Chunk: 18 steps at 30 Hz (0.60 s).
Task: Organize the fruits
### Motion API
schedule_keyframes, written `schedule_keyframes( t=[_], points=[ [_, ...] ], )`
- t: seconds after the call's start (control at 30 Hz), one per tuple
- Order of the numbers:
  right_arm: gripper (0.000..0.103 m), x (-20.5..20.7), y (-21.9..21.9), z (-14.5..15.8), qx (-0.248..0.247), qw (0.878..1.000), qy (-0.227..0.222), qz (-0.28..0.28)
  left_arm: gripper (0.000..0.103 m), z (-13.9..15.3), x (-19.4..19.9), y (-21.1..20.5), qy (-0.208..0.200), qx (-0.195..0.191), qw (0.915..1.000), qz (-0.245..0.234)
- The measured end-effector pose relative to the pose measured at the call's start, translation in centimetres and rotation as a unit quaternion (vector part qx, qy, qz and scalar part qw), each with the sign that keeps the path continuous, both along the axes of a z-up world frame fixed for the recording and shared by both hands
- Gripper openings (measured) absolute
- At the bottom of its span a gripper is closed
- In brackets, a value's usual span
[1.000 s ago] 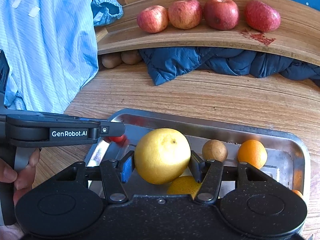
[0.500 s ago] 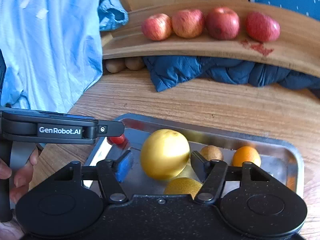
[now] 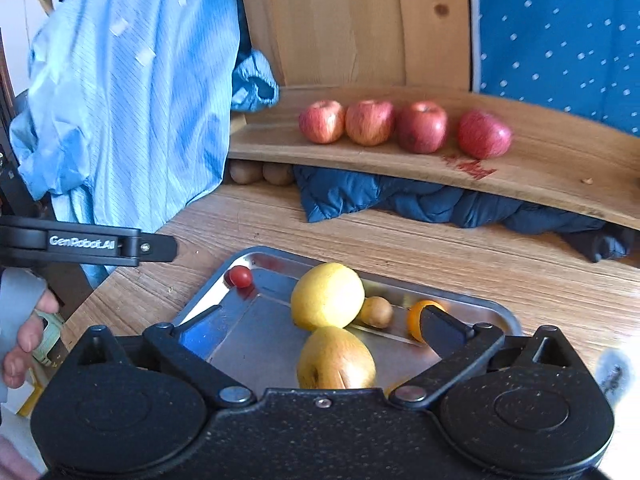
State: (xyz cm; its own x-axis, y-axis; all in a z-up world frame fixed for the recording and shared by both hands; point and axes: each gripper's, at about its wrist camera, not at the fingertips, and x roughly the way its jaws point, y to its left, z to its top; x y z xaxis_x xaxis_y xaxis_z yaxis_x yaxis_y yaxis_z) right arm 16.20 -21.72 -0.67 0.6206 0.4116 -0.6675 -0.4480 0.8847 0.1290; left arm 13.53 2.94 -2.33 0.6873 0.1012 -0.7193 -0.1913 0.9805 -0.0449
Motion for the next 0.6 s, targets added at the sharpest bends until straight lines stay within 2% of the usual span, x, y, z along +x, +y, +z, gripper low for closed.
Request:
schedule_keyframes(
  t=[0.27,0.47,0.6],
  points=[
    [0.102,-3.8,-2.8,0.5,0.01,0.999,-0.022,-0.021,0.102,1.1,-5.6,-2.0,-0.018,0.039,0.999,0.011],
    [0.102,-5.8,-4.9,1.3,0.014,0.999,-0.025,-0.03,0.102,0.9,-8.3,-2.4,-0.01,0.023,0.9994,0.025],
    [0.102,-6.5,-5.4,1.2,0.016,0.999,-0.014,-0.038,0.102,0.4,-9.2,-2.7,-0.001,0.009,0.9998,0.018]
  ],
)
